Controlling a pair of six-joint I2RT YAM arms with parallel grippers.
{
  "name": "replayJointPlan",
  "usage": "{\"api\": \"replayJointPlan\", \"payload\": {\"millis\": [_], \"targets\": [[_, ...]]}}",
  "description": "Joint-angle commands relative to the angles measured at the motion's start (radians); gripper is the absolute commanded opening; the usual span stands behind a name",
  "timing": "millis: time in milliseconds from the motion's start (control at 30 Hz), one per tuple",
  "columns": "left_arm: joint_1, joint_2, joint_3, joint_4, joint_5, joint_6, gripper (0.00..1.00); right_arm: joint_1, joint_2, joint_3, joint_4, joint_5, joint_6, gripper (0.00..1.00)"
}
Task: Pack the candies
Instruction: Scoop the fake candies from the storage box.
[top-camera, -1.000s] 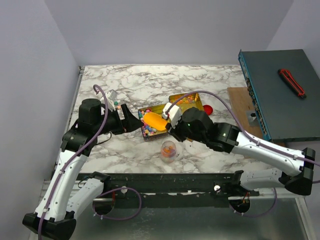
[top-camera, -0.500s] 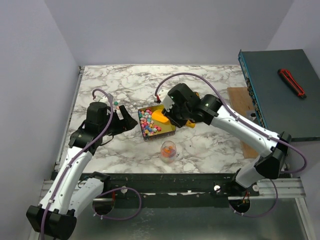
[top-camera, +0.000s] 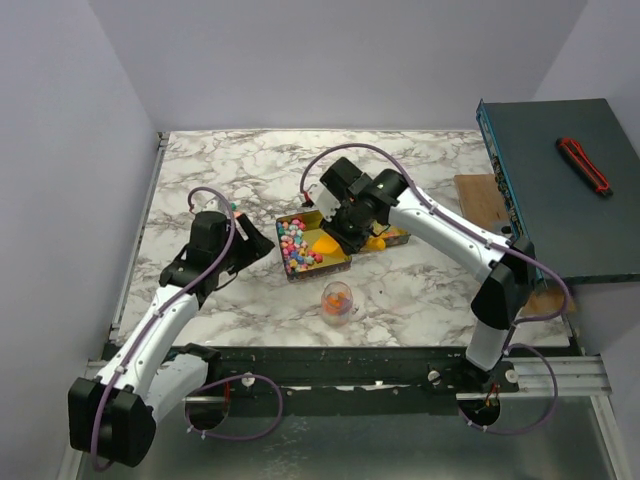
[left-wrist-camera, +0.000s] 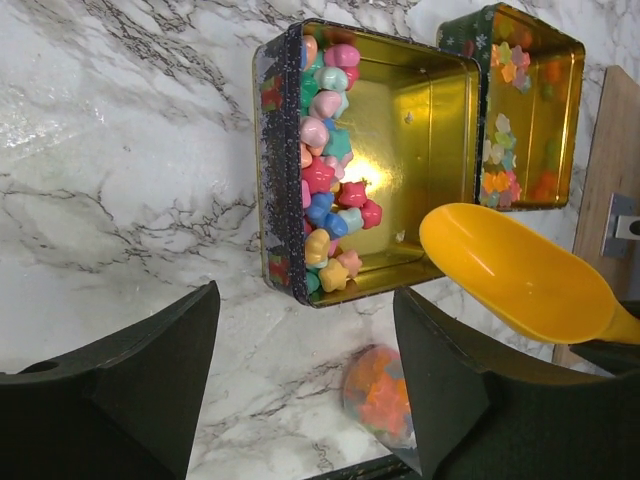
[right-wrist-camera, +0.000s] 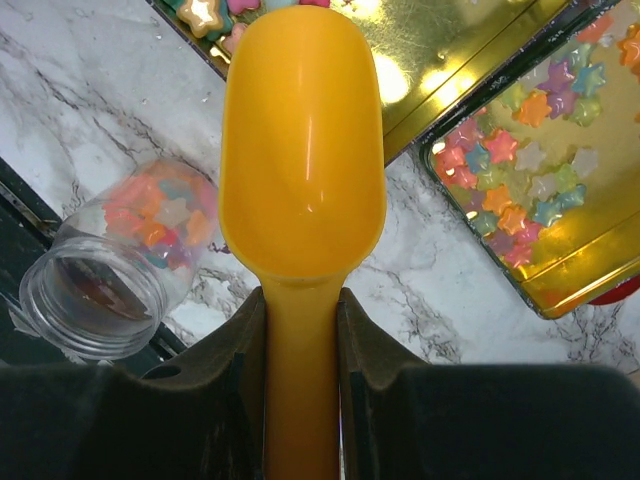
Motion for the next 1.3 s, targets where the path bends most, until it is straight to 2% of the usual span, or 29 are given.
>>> {"api": "replayJointPlan", "payload": {"millis": [0, 233, 500, 900, 1267], "targets": [[0.006, 0.062, -0.020, 0.132, -0.045, -0.050, 0.69, -0.003, 0.080, 0.100, -0.070, -0.042, -0.011, 0.01], [0.019, 0.169, -0.035, 0.187, -0.039, -0.098, 0.57, -0.003, 0.206, 0.218, -0.107, -0.004, -0.001, 0.01], [0.019, 0.269, -0.008, 0.211, -0.049, -0.148, 0.55, -0.003, 0.263, 0.250, -0.120, 0.038, 0.001, 0.00], [0.018, 0.462, 0.016, 0.285, 0.025, -0.200, 0.50, -0.003, 0.317, 0.239, -0.082, 0.081, -0.019, 0.00], [0.018, 0.524, 0.033, 0.305, 0.058, -0.189, 0.43, 0.000, 0.385, 0.283, -0.053, 0.077, -0.053, 0.01]]}}
